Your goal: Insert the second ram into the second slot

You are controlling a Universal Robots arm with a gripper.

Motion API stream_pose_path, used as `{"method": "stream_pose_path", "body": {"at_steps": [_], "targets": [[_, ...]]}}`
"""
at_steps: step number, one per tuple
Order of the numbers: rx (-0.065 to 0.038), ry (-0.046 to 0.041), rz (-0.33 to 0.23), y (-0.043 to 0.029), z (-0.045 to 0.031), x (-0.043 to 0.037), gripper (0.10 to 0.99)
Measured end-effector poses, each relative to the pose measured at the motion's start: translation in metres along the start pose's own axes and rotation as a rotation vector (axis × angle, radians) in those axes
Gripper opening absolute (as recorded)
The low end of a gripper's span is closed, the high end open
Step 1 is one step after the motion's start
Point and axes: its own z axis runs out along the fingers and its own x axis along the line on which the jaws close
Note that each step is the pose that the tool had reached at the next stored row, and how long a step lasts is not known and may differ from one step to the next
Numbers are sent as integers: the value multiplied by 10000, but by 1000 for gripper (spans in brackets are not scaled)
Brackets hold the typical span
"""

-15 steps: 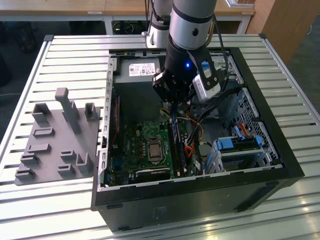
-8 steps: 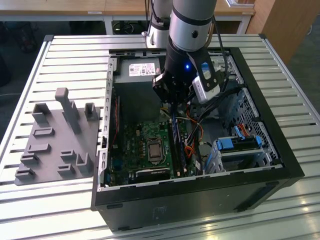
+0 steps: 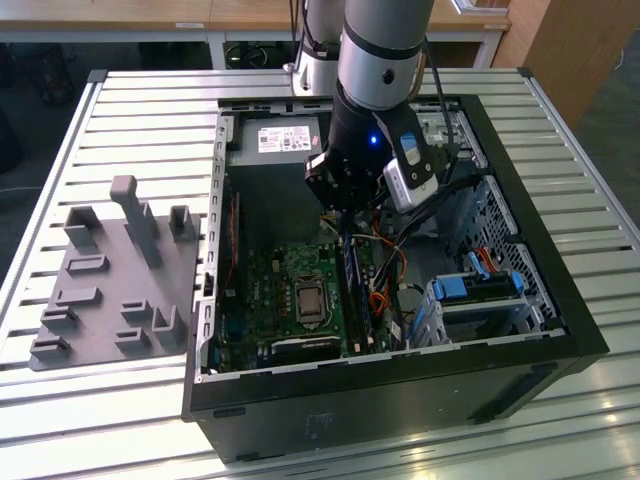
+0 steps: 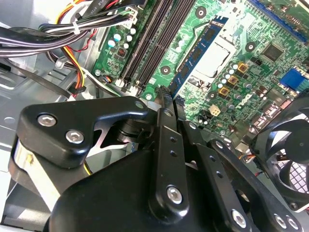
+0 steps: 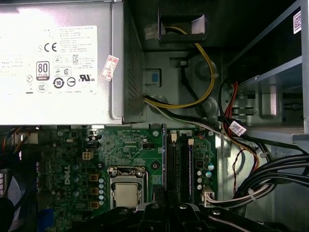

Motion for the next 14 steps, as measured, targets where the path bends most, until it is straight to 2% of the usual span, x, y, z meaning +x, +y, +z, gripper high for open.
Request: {"method": "stream_pose_path", "body": {"at_steps": [8,9,14], "targets": [[0,0,0,0,6,0,137],[0,0,0,-2,73,-4,137],[-1,0,0,-2,82,-4,137]]}}
